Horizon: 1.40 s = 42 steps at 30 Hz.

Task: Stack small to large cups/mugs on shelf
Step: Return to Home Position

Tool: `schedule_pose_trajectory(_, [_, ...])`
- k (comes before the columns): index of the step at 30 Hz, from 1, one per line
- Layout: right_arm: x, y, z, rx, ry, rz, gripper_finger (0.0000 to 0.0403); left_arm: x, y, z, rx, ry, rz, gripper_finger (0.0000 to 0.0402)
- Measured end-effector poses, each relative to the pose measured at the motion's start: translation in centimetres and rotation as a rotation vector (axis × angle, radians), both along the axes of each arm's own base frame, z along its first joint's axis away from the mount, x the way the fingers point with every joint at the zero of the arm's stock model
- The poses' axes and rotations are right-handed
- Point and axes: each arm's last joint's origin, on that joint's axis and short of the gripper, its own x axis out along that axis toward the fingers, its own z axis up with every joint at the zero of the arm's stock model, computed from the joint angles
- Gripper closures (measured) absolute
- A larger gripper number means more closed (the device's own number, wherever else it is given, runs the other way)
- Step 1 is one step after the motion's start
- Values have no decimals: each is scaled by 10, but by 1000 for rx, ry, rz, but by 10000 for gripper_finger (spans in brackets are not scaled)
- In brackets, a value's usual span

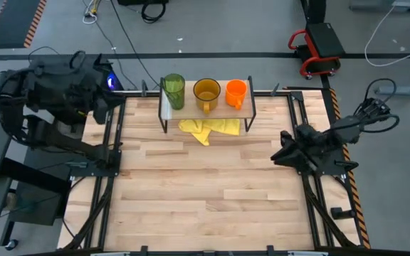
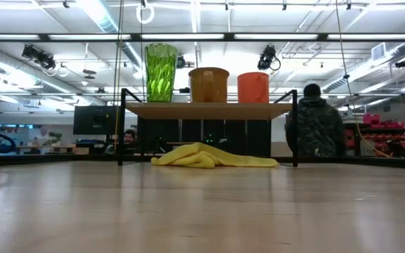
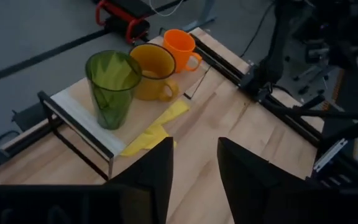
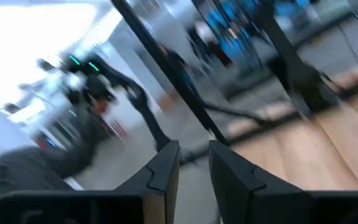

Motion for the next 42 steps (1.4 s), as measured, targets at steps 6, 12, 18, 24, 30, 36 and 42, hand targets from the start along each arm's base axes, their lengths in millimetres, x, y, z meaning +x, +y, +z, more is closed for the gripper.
schedule_pose_trajectory(6, [-9, -3, -37, 58, -233, 41, 309, 19, -14, -26, 58, -91, -93, 271])
schedule_pose_trajectory(12, [-14, -6, -42, 63, -302, 40, 309, 19, -18, -61, 105, -299, -161, 275])
schedule_pose_trajectory(18, [-14, -6, -43, 24, -319, 84, 309, 4, -18, -111, 83, -476, -205, 267])
schedule_pose_trajectory(24, [-13, -11, -39, -14, -465, 136, 309, -6, -19, -150, 92, -684, -285, 274])
schedule_pose_trajectory(30, [-6, -28, -62, -1, -570, 133, 309, -6, -21, -177, 84, -747, -330, 271])
schedule_pose_trajectory(36, [-5, -51, -68, -80, -670, 98, 309, -7, -20, -186, 131, -743, -340, 265])
schedule_pose_trajectory(42, [-24, -70, -55, -220, -847, 113, 309, -15, -21, -182, 236, -853, -395, 271])
